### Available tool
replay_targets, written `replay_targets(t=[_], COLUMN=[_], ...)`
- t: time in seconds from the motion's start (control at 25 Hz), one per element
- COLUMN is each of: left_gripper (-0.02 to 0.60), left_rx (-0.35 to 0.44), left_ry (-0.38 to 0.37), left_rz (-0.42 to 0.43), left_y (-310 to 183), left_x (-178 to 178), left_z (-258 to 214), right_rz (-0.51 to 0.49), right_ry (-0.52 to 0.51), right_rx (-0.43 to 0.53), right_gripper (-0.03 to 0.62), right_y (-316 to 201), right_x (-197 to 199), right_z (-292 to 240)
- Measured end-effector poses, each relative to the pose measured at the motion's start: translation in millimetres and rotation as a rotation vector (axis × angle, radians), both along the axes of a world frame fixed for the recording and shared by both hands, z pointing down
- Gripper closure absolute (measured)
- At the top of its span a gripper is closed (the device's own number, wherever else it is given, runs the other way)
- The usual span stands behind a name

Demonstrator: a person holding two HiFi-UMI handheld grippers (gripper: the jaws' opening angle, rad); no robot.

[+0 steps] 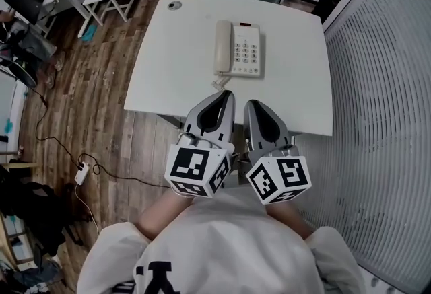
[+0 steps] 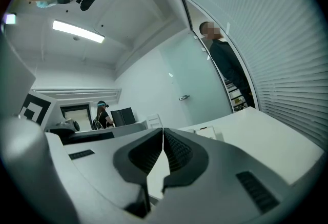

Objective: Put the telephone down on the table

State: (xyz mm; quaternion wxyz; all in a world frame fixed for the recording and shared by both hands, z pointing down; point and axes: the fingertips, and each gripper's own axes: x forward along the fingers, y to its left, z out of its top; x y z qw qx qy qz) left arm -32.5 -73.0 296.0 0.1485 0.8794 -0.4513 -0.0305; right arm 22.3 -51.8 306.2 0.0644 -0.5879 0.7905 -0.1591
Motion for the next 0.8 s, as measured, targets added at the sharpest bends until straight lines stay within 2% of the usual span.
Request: replay_targets(t=[0.44, 0.8], left_gripper=[0.572, 0.572], left_rx=[0.005, 0.024], left_ry=[0.006, 0.017], left_rz=[-0.026, -0.06], left_y=[42.9, 109.1], left_x=[4.5, 22.3], left_z=[-4.4, -14.1], right_rz=[-0.03, -0.066], right_ry=[0.01, 0.031], right_rx=[0.017, 0.035], right_gripper=[0.563, 0.563], right_y=[40.1, 104.8], right_x=[4.8, 24.2], right_z=[-9.1, -19.2])
